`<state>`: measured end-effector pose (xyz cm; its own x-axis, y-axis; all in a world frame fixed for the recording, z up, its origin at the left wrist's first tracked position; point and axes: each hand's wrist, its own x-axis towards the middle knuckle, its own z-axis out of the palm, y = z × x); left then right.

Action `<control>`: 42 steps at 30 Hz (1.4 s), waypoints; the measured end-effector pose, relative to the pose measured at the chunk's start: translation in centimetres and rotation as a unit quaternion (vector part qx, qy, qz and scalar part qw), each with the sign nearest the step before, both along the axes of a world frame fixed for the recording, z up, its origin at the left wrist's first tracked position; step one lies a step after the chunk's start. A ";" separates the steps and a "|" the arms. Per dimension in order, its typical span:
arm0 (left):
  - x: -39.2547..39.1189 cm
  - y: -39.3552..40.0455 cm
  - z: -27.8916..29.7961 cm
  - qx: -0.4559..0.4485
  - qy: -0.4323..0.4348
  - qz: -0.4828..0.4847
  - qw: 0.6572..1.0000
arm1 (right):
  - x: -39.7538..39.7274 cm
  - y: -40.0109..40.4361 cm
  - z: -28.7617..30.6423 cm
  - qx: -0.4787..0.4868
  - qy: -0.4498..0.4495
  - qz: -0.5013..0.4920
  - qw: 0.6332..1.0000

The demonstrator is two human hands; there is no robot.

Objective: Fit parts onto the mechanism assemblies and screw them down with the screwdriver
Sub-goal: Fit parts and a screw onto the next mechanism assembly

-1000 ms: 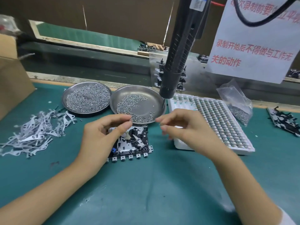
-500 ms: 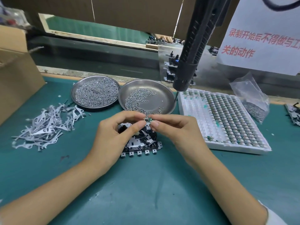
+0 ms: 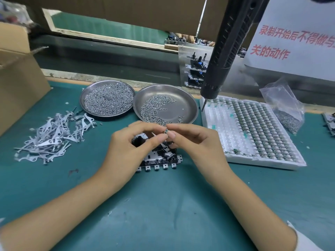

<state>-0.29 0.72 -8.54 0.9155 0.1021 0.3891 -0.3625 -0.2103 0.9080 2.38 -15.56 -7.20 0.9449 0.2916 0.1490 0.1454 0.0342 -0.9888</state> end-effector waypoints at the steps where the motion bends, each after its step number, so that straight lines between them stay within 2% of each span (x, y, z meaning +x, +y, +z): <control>1: 0.0 0.1 0.0 0.019 -0.008 0.010 1.000 | 0.0 0.0 0.0 -0.015 -0.015 0.002 1.000; 6: 0.1 0.6 0.5 0.076 -0.037 0.023 0.996 | 0.1 -0.1 -0.2 -0.056 -0.053 0.018 0.997; 11: 0.1 1.3 0.8 0.144 -0.041 0.008 0.989 | 0.1 0.0 -0.5 -0.050 -0.085 0.029 0.995; 15: 0.0 1.7 1.0 0.198 -0.044 -0.007 0.979 | -0.2 0.1 -0.9 -0.099 -0.144 0.002 0.985; 19: -0.6 3.6 0.5 0.181 -0.005 -0.031 0.983 | -0.6 0.7 -1.6 -0.167 -0.228 -0.009 0.959; 23: -1.1 5.2 -0.2 0.143 0.013 0.013 0.990 | -0.8 1.2 -2.5 -0.223 -0.313 0.006 0.923; 27: -1.1 5.1 -0.2 0.107 0.029 0.036 0.993 | -0.8 1.4 -3.1 -0.243 -0.359 0.005 0.901; 32: -1.2 4.8 0.0 0.127 0.018 0.032 0.991 | -0.7 1.3 -3.6 -0.261 -0.389 0.012 0.883; 38: -1.6 4.3 -0.2 0.231 -0.036 -0.007 0.972 | -0.6 1.2 -3.8 -0.280 -0.412 0.025 0.867; 42: -1.7 4.1 -0.7 0.321 -0.049 -0.038 0.945 | -0.9 1.1 -3.6 -0.263 -0.362 0.032 0.894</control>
